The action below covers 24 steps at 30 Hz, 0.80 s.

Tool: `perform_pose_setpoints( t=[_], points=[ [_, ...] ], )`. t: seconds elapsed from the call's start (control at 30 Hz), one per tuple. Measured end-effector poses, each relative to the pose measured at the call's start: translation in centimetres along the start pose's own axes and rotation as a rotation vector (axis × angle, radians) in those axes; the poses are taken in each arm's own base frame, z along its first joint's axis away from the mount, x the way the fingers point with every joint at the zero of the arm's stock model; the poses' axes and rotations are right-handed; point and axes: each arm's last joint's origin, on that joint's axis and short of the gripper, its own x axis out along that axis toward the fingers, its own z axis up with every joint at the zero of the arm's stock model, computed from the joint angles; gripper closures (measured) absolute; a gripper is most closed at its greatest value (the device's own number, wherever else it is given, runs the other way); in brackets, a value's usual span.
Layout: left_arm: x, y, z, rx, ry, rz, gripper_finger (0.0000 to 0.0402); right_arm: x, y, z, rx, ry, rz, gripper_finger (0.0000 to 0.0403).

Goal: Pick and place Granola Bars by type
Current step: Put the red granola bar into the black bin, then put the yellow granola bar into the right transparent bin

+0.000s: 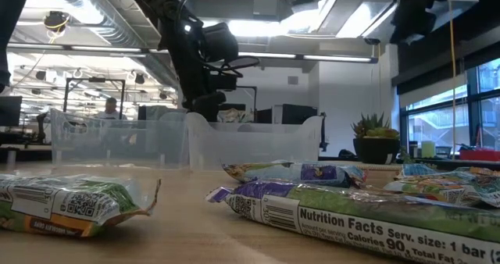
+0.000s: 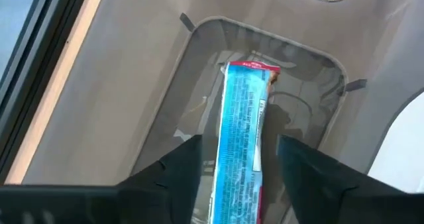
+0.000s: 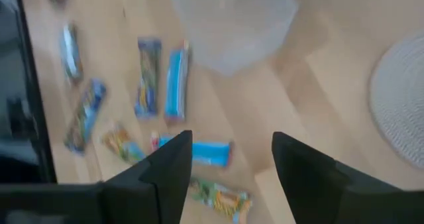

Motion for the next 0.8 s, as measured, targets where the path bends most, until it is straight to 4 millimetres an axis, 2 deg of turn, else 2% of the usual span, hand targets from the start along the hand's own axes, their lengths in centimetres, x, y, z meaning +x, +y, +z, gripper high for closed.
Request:
perform_pose_setpoints(
  t=[0.1,0.2,0.5,0.67,0.8],
  points=[
    [-0.8,0.1,0.2,-0.013,-0.024,0.000,0.0190,1.3,0.8,-0.3,-0.041,0.084,-0.016,0.0192],
    [-2.4,0.4,0.5,-0.022,-0.075,-0.022,0.0183,2.5,1.9,-0.6,-0.094,0.141,-0.019,0.0192],
    [-10.2,1.1,0.8,-0.080,-0.315,-0.157,0.0186,6.0,5.9,-2.9,-0.503,0.301,-0.009,0.0192],
    [-13.6,0.4,0.4,-0.063,-0.413,-0.200,0.0187,9.0,7.5,-4.1,-0.556,0.404,-0.048,0.0192],
    [-15.1,-0.6,0.0,-0.035,-0.454,-0.231,0.0187,11.4,8.3,-5.2,-0.603,0.492,-0.071,0.0192]
  ],
)
